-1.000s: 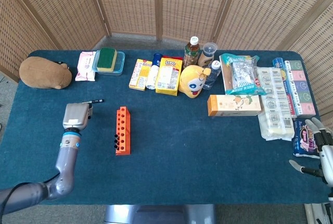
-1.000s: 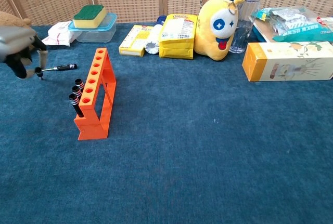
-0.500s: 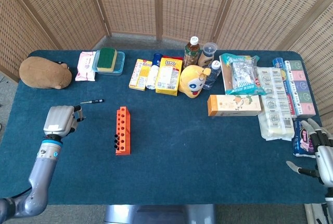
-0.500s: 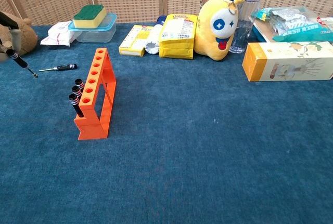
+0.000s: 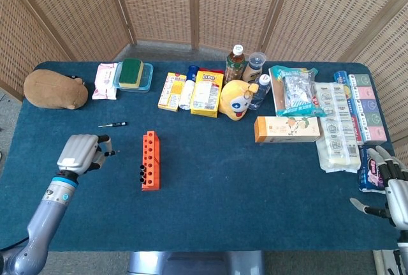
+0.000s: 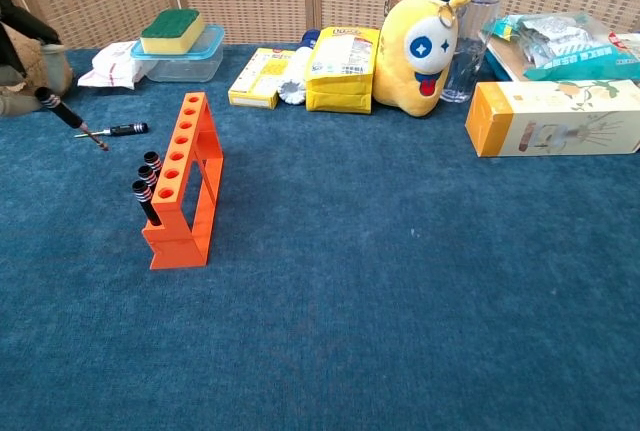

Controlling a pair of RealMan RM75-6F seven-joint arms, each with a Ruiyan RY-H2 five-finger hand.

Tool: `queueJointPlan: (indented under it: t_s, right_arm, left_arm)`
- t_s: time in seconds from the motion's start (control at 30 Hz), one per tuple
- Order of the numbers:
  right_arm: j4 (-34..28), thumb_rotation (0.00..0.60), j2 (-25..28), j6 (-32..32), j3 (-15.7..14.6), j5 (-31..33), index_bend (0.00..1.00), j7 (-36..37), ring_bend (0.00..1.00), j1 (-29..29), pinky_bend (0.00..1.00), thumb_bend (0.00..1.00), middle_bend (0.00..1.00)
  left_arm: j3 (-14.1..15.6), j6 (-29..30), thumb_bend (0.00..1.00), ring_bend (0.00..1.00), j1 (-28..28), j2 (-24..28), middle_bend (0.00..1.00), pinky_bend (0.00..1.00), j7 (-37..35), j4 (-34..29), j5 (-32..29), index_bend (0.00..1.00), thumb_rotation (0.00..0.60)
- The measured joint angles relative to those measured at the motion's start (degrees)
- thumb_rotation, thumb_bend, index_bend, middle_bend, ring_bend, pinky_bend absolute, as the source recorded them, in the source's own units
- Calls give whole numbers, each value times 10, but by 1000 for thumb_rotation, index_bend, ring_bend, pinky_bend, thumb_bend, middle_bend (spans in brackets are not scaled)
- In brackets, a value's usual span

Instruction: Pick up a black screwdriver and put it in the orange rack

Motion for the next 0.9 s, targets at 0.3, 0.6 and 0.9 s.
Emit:
queueJointPlan:
  t_s: [0.3,0.6,0.9]
  right_arm:
    - [0,600,1,-3,0,1,0,4,92,1,17,0,28]
    - [0,600,1,-4,0,2,0,1,91,2,17,0,28]
    - [-1,600,0,-4,0,4,0,0,92,1,17,0,28]
  left_arm:
    - [9,-76,396,980,-10,22,1000,1000,-122,16,106,558,600]
    - [11,-93,396,980,-13,37,1000,1000,-180,18,131,558,600]
    - [12,-117,396,980,-21,44,1000,1000,-218,26,132,558,600]
